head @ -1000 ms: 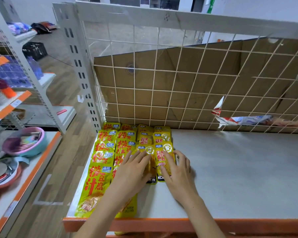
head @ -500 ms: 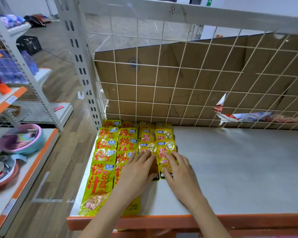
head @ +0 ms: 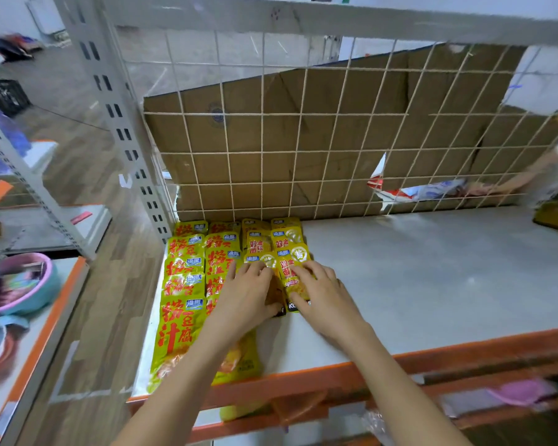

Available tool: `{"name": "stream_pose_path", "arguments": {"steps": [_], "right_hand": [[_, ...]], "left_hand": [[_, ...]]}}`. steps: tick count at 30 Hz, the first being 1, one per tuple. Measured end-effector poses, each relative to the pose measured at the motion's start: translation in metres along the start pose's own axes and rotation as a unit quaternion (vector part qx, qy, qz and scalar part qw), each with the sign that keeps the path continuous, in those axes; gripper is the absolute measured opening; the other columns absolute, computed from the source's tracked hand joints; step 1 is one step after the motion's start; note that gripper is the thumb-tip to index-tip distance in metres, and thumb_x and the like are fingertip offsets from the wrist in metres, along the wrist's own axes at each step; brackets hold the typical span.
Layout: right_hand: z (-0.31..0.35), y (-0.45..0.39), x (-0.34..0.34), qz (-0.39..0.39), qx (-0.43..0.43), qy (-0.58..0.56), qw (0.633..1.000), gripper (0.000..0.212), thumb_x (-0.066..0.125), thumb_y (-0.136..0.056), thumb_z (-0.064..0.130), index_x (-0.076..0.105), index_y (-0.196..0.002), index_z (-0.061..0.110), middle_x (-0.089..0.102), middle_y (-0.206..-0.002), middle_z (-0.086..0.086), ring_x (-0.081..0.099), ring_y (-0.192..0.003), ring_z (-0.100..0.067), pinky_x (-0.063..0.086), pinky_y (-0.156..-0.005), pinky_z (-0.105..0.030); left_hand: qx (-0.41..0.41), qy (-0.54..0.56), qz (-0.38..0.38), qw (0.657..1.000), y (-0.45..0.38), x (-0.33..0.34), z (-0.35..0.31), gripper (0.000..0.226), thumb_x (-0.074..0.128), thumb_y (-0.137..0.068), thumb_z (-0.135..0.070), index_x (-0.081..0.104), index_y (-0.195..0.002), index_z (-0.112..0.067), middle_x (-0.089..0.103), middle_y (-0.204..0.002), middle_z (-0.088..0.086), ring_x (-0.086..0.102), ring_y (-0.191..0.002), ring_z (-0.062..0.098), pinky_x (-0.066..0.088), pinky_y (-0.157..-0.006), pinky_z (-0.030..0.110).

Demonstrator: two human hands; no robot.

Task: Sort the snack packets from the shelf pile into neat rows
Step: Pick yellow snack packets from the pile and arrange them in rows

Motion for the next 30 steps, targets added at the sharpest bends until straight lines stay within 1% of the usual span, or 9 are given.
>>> {"name": "stream_pose_path", "arguments": {"steps": [2, 5, 10, 12, 14, 17, 20, 26, 30], "right_hand": [[-0.003, 0.005, -0.016, -0.013, 0.0, -0.021, 1.0, 0.049, 0.045, -0.096, 0.039, 0.035, -0.142, 0.025, 0.035, -0.145, 0.006, 0.031, -0.131, -0.018, 0.034, -0.104, -0.035], [-0.022, 0.031, -0.043, -0.049, 0.011, 0.014, 0.999, 0.049, 0.042, -0.096, 0.039, 0.033, -0.143, 0.027, 0.036, -0.145, 0.009, 0.031, -0.131, -0.017, 0.028, -0.103, -0.03], [-0.091, 0.117, -0.073, -0.084, 0.092, 0.038, 0.991, 0.05, 0.043, -0.097, 0.038, 0.034, -0.144, 0.024, 0.034, -0.149, 0.005, 0.028, -0.136, -0.017, 0.025, -0.108, -0.033], [-0.123, 0.155, -0.081, -0.101, 0.13, 0.033, 0.986, 0.049, 0.045, -0.096, 0.037, 0.038, -0.142, 0.023, 0.036, -0.148, 0.004, 0.029, -0.137, -0.017, 0.026, -0.108, -0.034], [-0.152, 0.196, -0.087, -0.106, 0.169, 0.035, 0.979, 0.047, 0.047, -0.095, 0.036, 0.044, -0.138, 0.019, 0.043, -0.144, 0.001, 0.035, -0.133, -0.02, 0.032, -0.108, -0.038], [-0.196, 0.261, -0.093, -0.137, 0.221, 0.044, 0.965, 0.044, 0.056, -0.084, 0.033, 0.059, -0.122, 0.012, 0.059, -0.125, -0.006, 0.054, -0.117, -0.029, 0.047, -0.094, -0.044], [-0.232, 0.324, -0.098, -0.132, 0.274, 0.069, 0.95, 0.041, 0.065, -0.083, 0.032, 0.06, -0.118, 0.012, 0.061, -0.119, -0.005, 0.056, -0.111, -0.029, 0.048, -0.088, -0.042], [-0.288, 0.424, -0.115, -0.141, 0.375, 0.088, 0.912, 0.045, 0.075, -0.074, 0.033, 0.064, -0.113, 0.013, 0.066, -0.111, -0.002, 0.063, -0.1, -0.023, 0.053, -0.075, -0.037], [-0.324, 0.463, -0.123, -0.138, 0.428, 0.074, 0.89, 0.044, 0.063, -0.084, 0.035, 0.058, -0.123, 0.016, 0.059, -0.124, 0.0, 0.055, -0.114, -0.022, 0.048, -0.087, -0.036]], "left_hand": [[0.014, -0.019, -0.018, 1.0, 0.0, -0.012, -0.01, 0.053, 0.066, -0.077, -0.043, 0.055, -0.123, -0.019, 0.049, -0.133, 0.001, 0.043, -0.127, 0.025, 0.023, -0.111, 0.045], [0.061, -0.024, -0.091, 0.994, 0.004, -0.024, -0.035, 0.044, 0.084, -0.054, -0.037, 0.07, -0.09, -0.016, 0.068, -0.094, 0.003, 0.066, -0.087, 0.028, 0.052, -0.08, 0.039], [0.122, 0.027, -0.177, 0.976, 0.025, -0.028, -0.124, 0.034, 0.059, -0.064, -0.036, 0.071, -0.09, -0.018, 0.068, -0.086, -0.001, 0.066, -0.079, 0.023, 0.036, -0.077, 0.03], [0.142, 0.049, -0.163, 0.975, 0.034, -0.021, -0.169, 0.041, 0.047, -0.069, -0.039, 0.071, -0.094, -0.019, 0.069, -0.09, -0.002, 0.067, -0.08, 0.022, 0.044, -0.076, 0.031], [0.17, 0.054, -0.142, 0.974, 0.043, -0.011, -0.214, 0.041, 0.052, -0.065, -0.037, 0.072, -0.096, -0.019, 0.069, -0.093, -0.001, 0.068, -0.083, 0.023, 0.052, -0.07, 0.031], [0.213, 0.062, -0.12, 0.968, 0.054, -0.001, -0.284, 0.04, 0.069, -0.058, -0.03, 0.07, -0.095, -0.016, 0.068, -0.093, 0.002, 0.067, -0.082, 0.026, 0.054, -0.068, 0.033], [0.251, 0.069, -0.099, 0.96, 0.067, 0.009, -0.351, 0.039, 0.055, -0.065, -0.035, 0.069, -0.095, -0.015, 0.068, -0.093, 0.003, 0.067, -0.084, 0.027, 0.054, -0.07, 0.035], [0.347, 0.077, -0.067, 0.932, 0.087, 0.025, -0.476, 0.043, 0.085, -0.058, -0.027, 0.07, -0.096, -0.015, 0.07, -0.093, 0.002, 0.068, -0.085, 0.024, 0.055, -0.071, 0.036], [0.4, 0.087, -0.052, 0.911, 0.082, 0.035, -0.54, 0.04, 0.084, -0.059, -0.027, 0.07, -0.094, -0.014, 0.07, -0.093, 0.004, 0.068, -0.083, 0.025, 0.055, -0.071, 0.036]]}}
Point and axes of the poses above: each hand's wrist, its own y-axis away from the middle knuckle, its own x-axis out of the palm, z = x × y, the point moved 4 cm from there along -y, towards the middle knuckle
